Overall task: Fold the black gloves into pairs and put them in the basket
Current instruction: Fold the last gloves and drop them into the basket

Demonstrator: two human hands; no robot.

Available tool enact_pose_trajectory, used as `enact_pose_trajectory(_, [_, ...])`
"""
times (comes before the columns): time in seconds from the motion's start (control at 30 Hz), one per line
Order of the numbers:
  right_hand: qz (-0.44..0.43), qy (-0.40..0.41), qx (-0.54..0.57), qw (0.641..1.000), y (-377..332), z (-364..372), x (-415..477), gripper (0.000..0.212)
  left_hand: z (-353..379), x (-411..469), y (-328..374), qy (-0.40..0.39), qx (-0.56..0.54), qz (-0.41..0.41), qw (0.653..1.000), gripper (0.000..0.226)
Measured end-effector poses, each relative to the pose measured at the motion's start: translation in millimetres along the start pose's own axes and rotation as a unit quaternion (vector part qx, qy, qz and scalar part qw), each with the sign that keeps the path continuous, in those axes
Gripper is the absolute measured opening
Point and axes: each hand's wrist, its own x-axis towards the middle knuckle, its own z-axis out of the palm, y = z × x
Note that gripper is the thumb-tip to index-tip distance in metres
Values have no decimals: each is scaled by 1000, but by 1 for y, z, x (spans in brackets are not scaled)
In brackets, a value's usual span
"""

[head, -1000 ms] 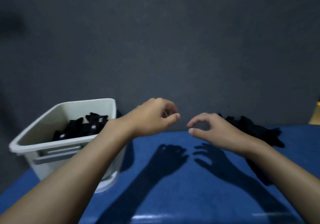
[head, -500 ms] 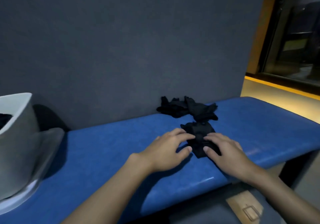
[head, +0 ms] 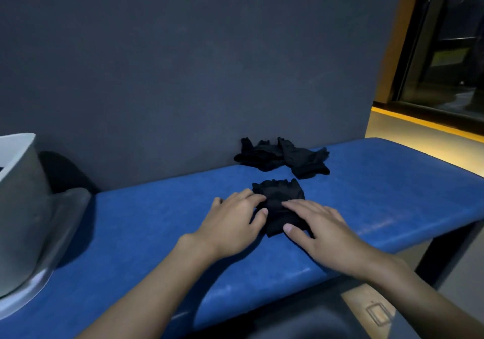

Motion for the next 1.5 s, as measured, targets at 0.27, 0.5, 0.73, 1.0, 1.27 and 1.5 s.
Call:
enact_pose_trajectory(0.27, [-57, -51, -5, 997, -20, 13, 14, 61, -22, -19, -28, 40, -4, -68, 997, 32])
enact_pose_trajectory(0.5, [-71, -77, -1, 994, -39, 18, 28, 58, -21, -26, -38, 55, 113, -111, 986, 47])
enact_pose_trajectory(0.73, [-41, -2, 119, 992, -27, 10, 51, 52, -12, -27, -48, 37, 70, -26, 997, 46])
enact_pose_trajectory(1.0, [91, 61, -43, 993, 17, 7, 74, 48, -8, -18, -51, -3, 45, -38, 998, 51])
enact_pose_trajectory(1.27, [154, -10, -75, 985, 31, 11, 86, 55, -9, -15, -50, -9, 53, -36, 998, 49])
enact_pose_trajectory(1.5, [128, -6, -91, 988, 29, 10, 82, 57, -9, -17, -49, -13, 50, -40, 998, 48])
